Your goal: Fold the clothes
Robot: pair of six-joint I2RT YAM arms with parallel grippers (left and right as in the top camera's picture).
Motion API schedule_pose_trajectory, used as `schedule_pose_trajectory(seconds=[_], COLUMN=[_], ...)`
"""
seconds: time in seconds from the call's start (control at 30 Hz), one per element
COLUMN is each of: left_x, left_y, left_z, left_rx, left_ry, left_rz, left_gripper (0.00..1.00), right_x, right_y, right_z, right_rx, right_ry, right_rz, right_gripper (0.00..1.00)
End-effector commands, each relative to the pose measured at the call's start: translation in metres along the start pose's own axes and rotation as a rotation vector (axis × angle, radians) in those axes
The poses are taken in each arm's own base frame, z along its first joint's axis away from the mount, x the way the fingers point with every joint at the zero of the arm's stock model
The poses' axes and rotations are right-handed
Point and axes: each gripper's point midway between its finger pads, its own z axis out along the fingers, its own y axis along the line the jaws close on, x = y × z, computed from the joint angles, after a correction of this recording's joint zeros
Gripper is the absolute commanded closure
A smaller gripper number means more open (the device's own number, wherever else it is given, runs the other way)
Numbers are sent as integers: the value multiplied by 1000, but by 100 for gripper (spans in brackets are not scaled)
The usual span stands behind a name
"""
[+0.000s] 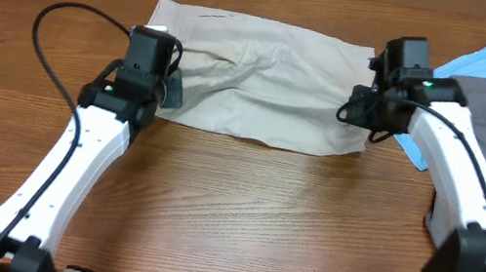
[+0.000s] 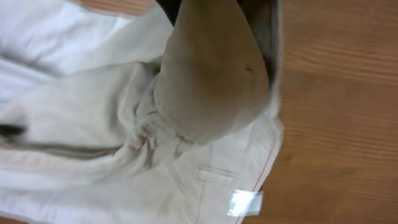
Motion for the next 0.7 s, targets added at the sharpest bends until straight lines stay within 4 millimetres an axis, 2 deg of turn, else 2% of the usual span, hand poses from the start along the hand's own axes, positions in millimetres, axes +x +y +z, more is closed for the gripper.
schedule_pose_trajectory(seconds=[0.0,0.13,0.2,0.37,0.5,0.57,0.67], left_x=[9,38,55,84,113,122,135], left_y=[13,24,30,42,41,35,29], left_z=[-18,-25,-29,-39,-51,-55,-63], left_rx=[-37,-82,-113,-168,-155,-131,-98], left_ry=[35,149,213,337,472,517,589], left_rz=[15,-33,-72,-70,-102,-154,-171], left_gripper=[96,94,93,93,96,96,96], right_x=[18,72,91,121,151,161,187], right_y=[8,6,3,-3,-12,-15,-22], right_z=[-36,-50,-54,-56,-41,-35,-20], right_rx=[-46,-47,-36,6,45,59,91], right_ry=[39,247,329,448,543,570,635], right_rz=[4,43,63,148,214,234,281], right_gripper=[96,96,96,96,96,96,96])
